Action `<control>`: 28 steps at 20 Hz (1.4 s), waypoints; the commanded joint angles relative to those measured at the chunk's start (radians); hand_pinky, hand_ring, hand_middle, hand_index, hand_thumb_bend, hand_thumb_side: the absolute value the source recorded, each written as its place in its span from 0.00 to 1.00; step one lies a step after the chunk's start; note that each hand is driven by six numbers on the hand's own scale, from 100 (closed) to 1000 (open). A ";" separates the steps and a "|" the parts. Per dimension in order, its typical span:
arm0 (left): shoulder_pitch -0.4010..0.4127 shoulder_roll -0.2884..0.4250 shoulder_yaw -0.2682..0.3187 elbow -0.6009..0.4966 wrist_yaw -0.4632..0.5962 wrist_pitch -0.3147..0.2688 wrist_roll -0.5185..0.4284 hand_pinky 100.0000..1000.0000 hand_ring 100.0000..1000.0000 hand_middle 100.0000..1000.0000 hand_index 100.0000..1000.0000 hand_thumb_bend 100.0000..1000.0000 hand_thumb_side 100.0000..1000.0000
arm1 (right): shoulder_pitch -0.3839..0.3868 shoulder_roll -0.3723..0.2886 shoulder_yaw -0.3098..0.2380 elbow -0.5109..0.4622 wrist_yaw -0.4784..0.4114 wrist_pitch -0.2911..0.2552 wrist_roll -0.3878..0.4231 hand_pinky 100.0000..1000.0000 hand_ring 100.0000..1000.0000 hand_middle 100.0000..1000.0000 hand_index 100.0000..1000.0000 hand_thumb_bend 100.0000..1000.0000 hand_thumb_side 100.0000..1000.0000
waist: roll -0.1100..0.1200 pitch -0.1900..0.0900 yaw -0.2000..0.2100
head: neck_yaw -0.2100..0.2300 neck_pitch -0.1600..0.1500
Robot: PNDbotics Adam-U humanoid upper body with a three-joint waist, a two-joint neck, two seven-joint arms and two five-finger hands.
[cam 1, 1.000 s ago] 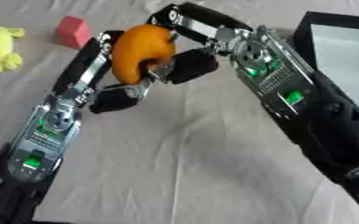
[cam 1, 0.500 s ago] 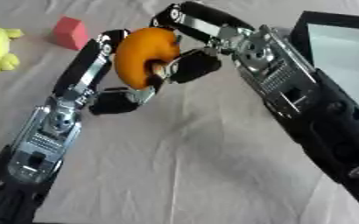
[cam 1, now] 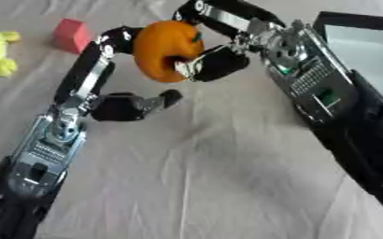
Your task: Pick up the objects with one hand, pass them to the other hand, and then place them into the box on the other side of the table.
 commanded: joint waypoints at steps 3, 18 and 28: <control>0.007 0.029 0.015 -0.011 -0.008 -0.002 0.004 0.76 0.71 0.69 0.84 0.68 0.44 | 0.004 -0.061 -0.049 -0.073 -0.028 0.026 -0.025 0.87 0.61 0.41 0.50 0.00 0.03 | 0.002 -0.041 -0.005 | -0.009 0.006; 0.046 0.088 0.059 -0.044 0.002 0.018 0.066 0.75 0.70 0.67 0.82 0.63 0.45 | 0.079 -0.204 -0.237 -0.066 -0.065 0.087 -0.150 0.88 0.61 0.42 0.52 0.00 0.04 | 0.005 -0.044 -0.011 | -0.082 0.006; 0.064 0.125 0.098 -0.067 0.012 0.029 0.109 0.75 0.70 0.67 0.81 0.63 0.45 | 0.163 -0.356 -0.373 0.013 -0.056 0.090 -0.264 0.88 0.61 0.42 0.52 0.00 0.04 | 0.004 -0.042 -0.009 | -0.148 0.006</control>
